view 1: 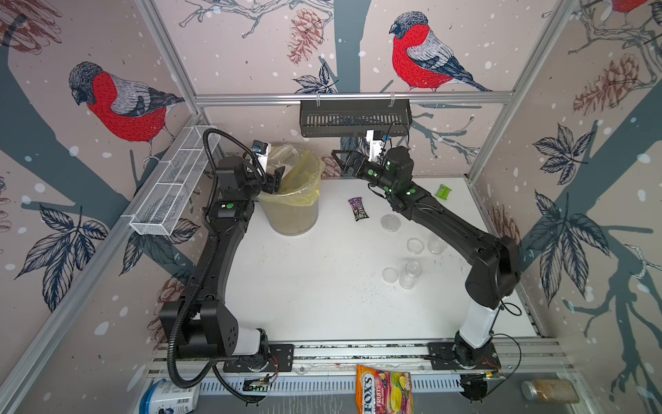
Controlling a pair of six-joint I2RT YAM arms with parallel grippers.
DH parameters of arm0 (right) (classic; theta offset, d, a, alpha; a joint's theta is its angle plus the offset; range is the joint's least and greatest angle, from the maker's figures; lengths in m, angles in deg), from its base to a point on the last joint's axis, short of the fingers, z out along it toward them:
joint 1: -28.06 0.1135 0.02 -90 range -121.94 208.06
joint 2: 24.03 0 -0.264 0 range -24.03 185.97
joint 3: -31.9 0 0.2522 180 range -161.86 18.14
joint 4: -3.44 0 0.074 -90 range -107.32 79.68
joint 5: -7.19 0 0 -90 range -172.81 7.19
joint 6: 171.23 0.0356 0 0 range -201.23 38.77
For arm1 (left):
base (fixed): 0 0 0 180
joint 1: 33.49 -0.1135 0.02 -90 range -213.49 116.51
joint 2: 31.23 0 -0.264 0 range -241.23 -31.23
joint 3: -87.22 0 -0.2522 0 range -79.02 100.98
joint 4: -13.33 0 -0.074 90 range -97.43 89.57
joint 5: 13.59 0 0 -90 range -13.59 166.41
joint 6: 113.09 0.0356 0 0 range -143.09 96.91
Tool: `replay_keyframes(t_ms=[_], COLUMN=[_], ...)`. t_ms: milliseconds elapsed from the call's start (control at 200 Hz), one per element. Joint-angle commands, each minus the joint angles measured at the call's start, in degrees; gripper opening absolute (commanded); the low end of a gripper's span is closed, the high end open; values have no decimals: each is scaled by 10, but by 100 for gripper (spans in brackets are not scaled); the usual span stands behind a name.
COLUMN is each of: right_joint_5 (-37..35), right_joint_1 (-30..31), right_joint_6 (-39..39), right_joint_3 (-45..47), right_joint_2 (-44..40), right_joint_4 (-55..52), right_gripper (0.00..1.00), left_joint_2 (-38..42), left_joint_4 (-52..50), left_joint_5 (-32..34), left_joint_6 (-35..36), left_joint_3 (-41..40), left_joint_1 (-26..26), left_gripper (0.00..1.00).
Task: Empty moldy rice from jars
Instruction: Pour the moldy rice from the jar into the trash bin.
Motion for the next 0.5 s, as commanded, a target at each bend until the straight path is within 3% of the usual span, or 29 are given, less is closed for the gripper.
replay_keyframes(t_ms=[0, 200, 495], right_joint_5=[5, 9, 14], right_joint_1=[-7, -29, -50], right_joint_6=[-7, 6, 14], right_joint_3=[32, 107, 162], right_joint_2=[-27, -69, -97], right_joint_4=[41, 67, 87], right_gripper=[100, 100, 100], left_joint_2=[-32, -93, -142], left_joint_4=[-98, -207, -273], left_joint_5=[15, 32, 40], left_joint_6=[45, 77, 89], left_joint_3=[62, 156, 223], left_joint_1=[-1, -1, 0], left_gripper=[32, 32, 32])
